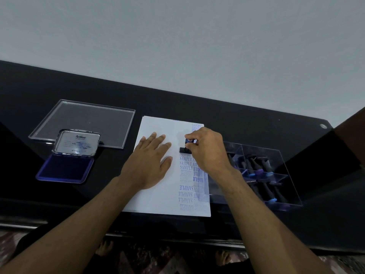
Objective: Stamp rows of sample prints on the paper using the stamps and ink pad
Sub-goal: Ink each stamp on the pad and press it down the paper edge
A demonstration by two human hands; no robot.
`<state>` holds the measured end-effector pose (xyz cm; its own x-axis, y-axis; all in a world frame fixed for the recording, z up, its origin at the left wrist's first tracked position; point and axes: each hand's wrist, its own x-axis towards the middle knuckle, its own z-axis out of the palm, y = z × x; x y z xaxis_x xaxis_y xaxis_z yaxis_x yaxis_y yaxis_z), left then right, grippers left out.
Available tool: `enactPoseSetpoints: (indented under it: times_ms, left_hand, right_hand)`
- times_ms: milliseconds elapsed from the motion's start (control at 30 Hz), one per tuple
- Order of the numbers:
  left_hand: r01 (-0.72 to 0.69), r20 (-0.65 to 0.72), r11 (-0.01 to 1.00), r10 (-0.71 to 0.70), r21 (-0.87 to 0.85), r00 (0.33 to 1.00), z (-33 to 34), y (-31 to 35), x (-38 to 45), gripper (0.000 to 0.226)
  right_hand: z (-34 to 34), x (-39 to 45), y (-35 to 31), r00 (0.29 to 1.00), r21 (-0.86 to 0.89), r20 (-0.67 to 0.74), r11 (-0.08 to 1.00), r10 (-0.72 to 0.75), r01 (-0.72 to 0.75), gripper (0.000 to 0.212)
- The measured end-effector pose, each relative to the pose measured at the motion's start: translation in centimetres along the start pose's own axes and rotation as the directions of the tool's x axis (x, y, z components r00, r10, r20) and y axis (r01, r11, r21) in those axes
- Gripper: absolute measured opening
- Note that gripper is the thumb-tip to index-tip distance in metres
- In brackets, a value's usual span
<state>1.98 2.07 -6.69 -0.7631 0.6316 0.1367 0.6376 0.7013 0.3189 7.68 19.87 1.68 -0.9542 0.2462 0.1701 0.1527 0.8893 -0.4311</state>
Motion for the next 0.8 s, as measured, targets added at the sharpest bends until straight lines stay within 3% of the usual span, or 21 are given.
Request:
enactPoseSetpoints:
  times_ms: [800]
  left_hand:
    - [-0.008,-0.031,1.000,0.008,0.002,0.999,0.28,-0.15,-0.01,0.065]
  right_hand:
    - [-0.37,0.21,0.05,1.000,-0.022,0.028,1.000,-0.004,0.005,0.016]
